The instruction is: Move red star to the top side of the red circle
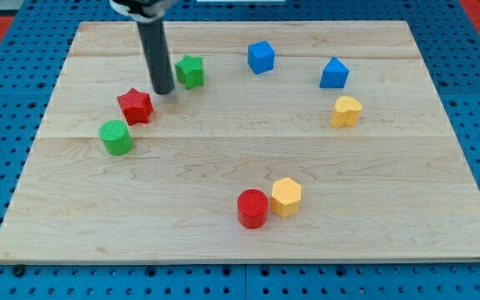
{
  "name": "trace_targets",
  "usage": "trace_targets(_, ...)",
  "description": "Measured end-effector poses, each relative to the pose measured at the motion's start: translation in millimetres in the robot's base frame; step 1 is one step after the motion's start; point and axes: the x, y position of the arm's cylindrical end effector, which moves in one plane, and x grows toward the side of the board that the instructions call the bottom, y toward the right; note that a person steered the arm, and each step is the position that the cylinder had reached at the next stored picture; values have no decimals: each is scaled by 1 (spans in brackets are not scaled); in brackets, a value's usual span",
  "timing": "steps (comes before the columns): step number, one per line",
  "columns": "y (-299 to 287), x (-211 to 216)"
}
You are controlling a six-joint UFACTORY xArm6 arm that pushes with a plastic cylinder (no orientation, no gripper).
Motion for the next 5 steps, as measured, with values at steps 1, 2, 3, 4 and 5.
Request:
trace_targets(1,-23,40)
trace_targets(2,0,81)
trace_targets(3,-9,98)
trace_targets(4,-89,94)
trace_targets(5,-88,123)
